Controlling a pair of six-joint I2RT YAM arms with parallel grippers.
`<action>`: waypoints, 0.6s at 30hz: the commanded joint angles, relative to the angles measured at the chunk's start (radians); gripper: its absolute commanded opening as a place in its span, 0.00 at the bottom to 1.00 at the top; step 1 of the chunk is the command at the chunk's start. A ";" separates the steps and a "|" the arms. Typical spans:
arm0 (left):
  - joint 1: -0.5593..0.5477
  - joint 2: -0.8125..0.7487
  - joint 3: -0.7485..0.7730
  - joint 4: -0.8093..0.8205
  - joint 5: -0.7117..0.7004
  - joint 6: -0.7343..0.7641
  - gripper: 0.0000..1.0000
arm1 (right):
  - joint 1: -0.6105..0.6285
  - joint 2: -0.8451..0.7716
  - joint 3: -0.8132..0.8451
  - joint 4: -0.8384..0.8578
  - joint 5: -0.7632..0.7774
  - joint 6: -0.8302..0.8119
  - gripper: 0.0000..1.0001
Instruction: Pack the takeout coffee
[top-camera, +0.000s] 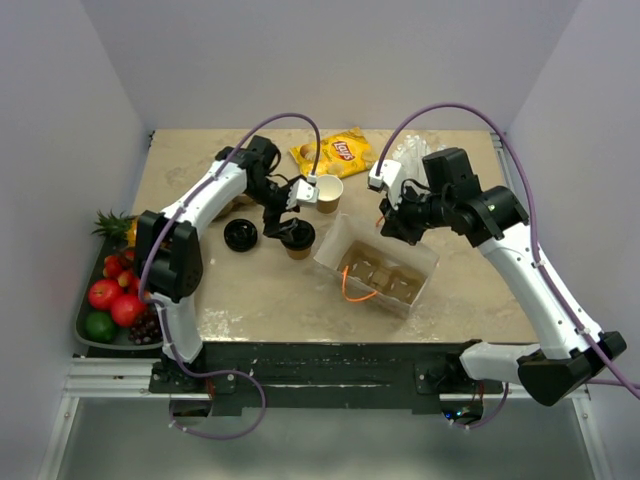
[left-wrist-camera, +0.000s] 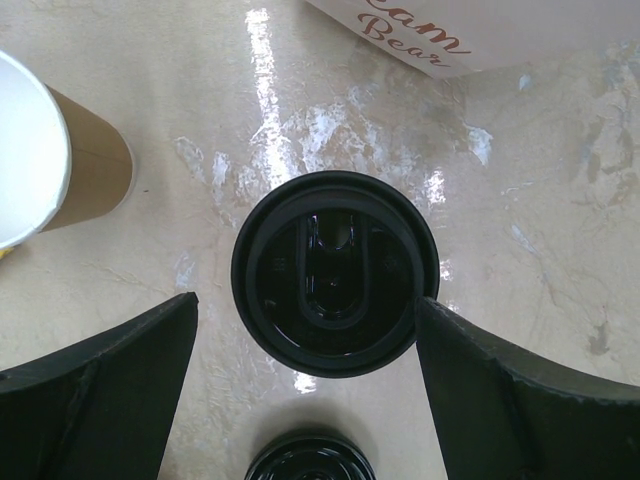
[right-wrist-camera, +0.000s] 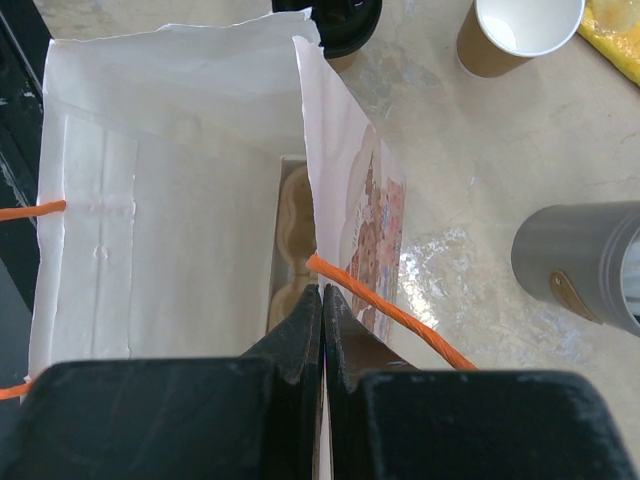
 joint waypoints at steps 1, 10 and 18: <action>-0.008 0.012 0.027 0.001 0.052 0.018 0.92 | -0.006 -0.010 0.005 -0.003 0.011 -0.005 0.00; -0.009 0.024 0.022 0.012 0.037 0.007 0.89 | -0.007 -0.007 -0.001 0.003 0.013 -0.010 0.00; -0.020 0.030 0.022 -0.045 0.061 0.019 0.88 | -0.007 -0.009 -0.005 0.006 0.016 -0.013 0.00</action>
